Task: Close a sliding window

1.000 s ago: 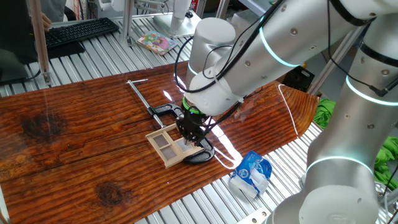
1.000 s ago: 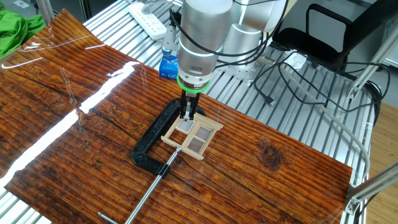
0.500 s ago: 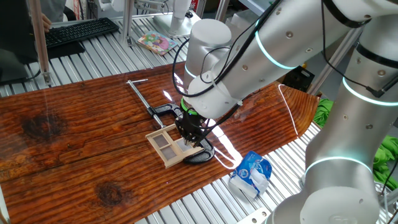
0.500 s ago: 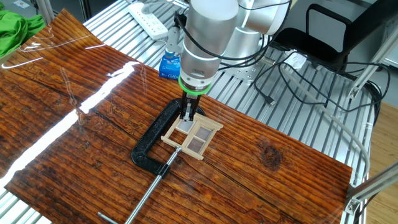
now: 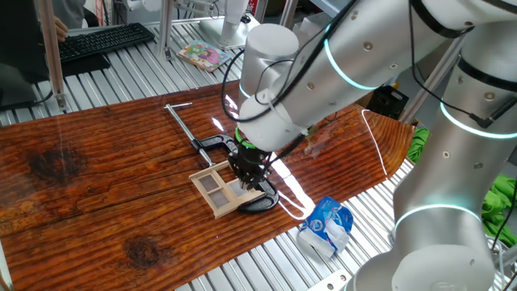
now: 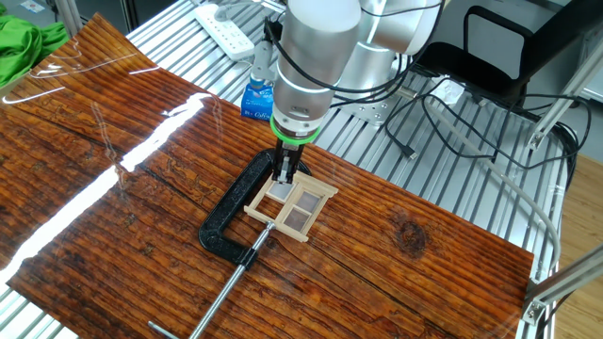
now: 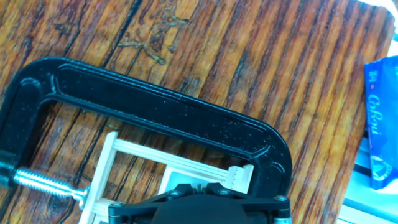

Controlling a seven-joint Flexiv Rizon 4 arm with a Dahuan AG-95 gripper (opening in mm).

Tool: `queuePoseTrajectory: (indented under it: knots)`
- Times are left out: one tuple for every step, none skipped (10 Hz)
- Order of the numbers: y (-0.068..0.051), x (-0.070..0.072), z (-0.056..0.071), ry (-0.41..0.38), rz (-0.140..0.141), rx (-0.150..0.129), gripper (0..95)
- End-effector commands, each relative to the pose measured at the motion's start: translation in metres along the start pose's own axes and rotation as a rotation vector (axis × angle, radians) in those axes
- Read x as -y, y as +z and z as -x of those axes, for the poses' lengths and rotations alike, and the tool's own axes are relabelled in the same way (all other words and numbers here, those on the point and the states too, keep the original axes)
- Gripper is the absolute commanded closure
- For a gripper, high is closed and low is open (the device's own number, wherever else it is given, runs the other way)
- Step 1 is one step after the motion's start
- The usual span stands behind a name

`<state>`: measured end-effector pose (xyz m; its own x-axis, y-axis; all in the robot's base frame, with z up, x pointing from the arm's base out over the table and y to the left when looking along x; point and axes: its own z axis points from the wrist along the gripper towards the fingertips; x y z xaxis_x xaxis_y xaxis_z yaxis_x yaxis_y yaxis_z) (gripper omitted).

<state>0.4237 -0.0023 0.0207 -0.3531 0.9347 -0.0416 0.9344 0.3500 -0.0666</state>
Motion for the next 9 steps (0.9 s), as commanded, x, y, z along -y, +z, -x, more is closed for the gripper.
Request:
queuePoseTrajectory:
  knots:
    - [0.0017,-0.0007,0.0011,-0.008,0.009,-0.001,95.0]
    - [0.0017,-0.0007,0.0011,-0.005,0.011,-0.005,95.0]
    - [0.0017,-0.0007,0.0011,0.002,0.008,-0.003,95.0]
    - [0.0017,-0.0007,0.0011,0.005,0.006,-0.014,95.0]
    - [0.0017,-0.0007,0.0011,0.008,0.002,-0.033,95.0]
    - [0.0017,-0.0007,0.0011,0.009,0.007,-0.045,95.0]
    - [0.0017,-0.0007,0.0011,-0.001,0.009,-0.060,95.0]
    - [0.0017,-0.0007,0.0011,-0.014,0.007,-0.066,95.0]
    - [0.0017,-0.0007,0.0011,-0.018,0.005,-0.071,95.0]
